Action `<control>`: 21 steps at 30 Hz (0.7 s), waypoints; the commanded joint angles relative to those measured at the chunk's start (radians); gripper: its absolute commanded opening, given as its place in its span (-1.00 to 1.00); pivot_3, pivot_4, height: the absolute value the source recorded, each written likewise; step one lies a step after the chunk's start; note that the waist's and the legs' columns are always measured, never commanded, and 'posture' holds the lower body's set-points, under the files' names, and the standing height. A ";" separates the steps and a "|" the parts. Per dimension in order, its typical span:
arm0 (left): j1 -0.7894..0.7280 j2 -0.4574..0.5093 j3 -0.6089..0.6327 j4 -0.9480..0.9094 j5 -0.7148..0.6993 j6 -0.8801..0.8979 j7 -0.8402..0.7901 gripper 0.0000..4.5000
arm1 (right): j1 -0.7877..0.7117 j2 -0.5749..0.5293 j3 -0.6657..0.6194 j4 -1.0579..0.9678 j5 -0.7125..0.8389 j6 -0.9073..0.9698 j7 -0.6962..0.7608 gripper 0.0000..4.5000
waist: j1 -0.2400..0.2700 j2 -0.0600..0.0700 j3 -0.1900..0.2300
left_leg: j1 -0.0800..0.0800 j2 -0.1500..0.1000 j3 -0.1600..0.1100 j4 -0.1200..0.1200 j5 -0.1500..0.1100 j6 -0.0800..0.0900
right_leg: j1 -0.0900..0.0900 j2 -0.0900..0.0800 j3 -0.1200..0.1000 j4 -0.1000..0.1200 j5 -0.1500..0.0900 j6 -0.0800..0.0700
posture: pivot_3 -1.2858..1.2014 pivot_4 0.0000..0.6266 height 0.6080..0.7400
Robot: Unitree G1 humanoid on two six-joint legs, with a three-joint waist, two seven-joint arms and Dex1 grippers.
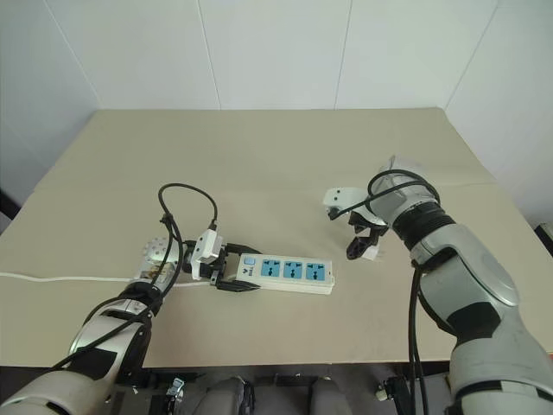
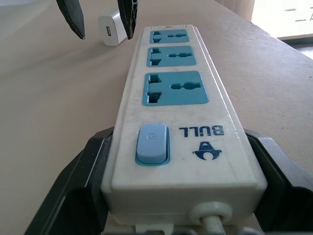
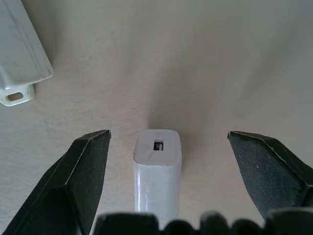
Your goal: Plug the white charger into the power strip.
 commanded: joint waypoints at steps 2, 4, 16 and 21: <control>0.039 -0.015 -0.025 0.012 0.041 -0.008 -0.008 0.48 | -0.032 0.007 -0.036 0.035 -0.037 -0.024 0.012 1.00 | 0.000 0.001 0.000 | 0.000 0.000 0.000 0.000 0.000 0.000 | 0.000 0.000 0.000 0.000 0.000 0.000 | 0.03 -0.52 1.00; 0.039 -0.014 -0.025 0.014 0.044 -0.011 -0.008 0.48 | -0.034 0.015 -0.038 0.056 -0.054 -0.026 0.000 1.00 | 0.000 0.002 -0.001 | 0.000 0.000 0.000 0.000 0.000 0.000 | 0.000 0.000 0.000 0.000 0.000 0.000 | 0.03 -0.52 1.00; 0.039 -0.011 -0.031 0.015 0.051 -0.014 -0.008 0.48 | -0.023 0.033 -0.079 0.075 -0.086 -0.007 0.012 -0.30 | -0.002 0.003 -0.002 | 0.000 0.000 0.000 0.000 0.000 0.000 | 0.000 0.000 0.000 0.001 0.000 0.000 | 0.03 -0.52 1.00; 0.038 -0.008 -0.035 0.016 0.054 -0.014 -0.008 0.48 | -0.011 0.018 -0.077 0.039 -0.101 -0.020 0.028 -0.50 | -0.002 0.003 -0.002 | 0.000 0.000 0.000 0.000 0.000 0.000 | -0.001 0.000 0.000 0.005 0.000 0.000 | 0.03 -0.52 1.00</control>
